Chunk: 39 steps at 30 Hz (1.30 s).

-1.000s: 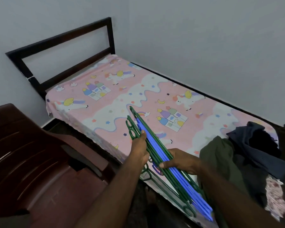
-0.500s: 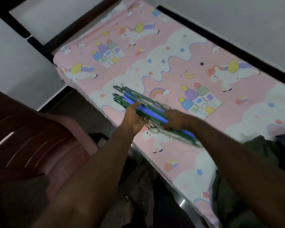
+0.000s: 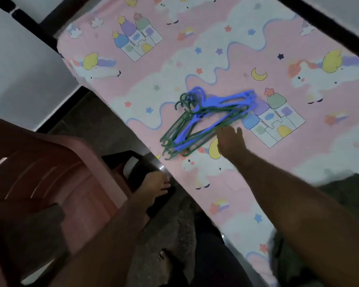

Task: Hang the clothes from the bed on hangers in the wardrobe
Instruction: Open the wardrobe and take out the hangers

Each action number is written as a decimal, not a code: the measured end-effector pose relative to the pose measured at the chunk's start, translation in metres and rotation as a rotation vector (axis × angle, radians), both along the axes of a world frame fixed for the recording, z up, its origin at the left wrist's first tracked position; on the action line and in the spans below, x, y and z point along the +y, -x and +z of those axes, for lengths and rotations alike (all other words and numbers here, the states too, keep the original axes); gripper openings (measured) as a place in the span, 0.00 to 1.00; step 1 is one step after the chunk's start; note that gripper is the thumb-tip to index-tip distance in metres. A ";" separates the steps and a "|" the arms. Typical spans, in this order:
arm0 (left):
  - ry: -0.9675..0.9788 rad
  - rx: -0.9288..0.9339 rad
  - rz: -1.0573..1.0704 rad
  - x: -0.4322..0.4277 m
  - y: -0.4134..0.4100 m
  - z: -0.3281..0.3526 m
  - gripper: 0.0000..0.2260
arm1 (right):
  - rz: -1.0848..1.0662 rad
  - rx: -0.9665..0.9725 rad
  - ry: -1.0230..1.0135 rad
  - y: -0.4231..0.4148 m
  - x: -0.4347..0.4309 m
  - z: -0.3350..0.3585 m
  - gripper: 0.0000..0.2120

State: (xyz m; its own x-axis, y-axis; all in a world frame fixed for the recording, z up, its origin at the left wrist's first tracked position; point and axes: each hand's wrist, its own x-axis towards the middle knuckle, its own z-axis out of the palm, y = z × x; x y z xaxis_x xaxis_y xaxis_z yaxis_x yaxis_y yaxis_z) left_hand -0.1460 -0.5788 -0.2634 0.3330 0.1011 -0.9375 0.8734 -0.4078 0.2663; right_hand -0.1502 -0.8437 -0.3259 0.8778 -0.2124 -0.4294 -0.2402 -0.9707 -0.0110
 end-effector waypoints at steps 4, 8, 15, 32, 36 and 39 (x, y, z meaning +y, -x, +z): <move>0.068 0.127 -0.037 0.005 0.018 0.003 0.13 | -0.251 0.146 -0.276 0.034 0.018 -0.016 0.19; 0.114 0.044 -0.069 -0.001 0.014 0.002 0.14 | -0.433 0.106 -0.387 0.056 0.035 -0.019 0.22; 0.111 -0.211 -0.392 0.004 0.019 0.001 0.10 | -0.658 0.073 -0.542 0.100 0.060 0.000 0.24; 0.317 -0.225 -1.005 -0.058 0.153 0.032 0.04 | -1.318 -0.151 -0.569 0.343 0.104 0.108 0.22; 0.323 -0.231 -1.124 -0.097 0.192 0.039 0.13 | -1.413 -0.198 -0.544 0.388 0.091 0.115 0.25; 0.323 -0.222 -1.182 -0.123 0.215 0.038 0.16 | -1.489 -0.248 -0.546 0.412 0.078 0.112 0.26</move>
State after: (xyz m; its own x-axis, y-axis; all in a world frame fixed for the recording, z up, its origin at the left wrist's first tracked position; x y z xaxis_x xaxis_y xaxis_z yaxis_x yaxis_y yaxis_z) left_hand -0.3606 -0.7021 -0.2257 0.2171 -0.5931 -0.7753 -0.0609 -0.8010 0.5956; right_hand -0.5623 -0.7662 -0.2136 0.0959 -0.7770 -0.6222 -0.8623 0.2474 -0.4419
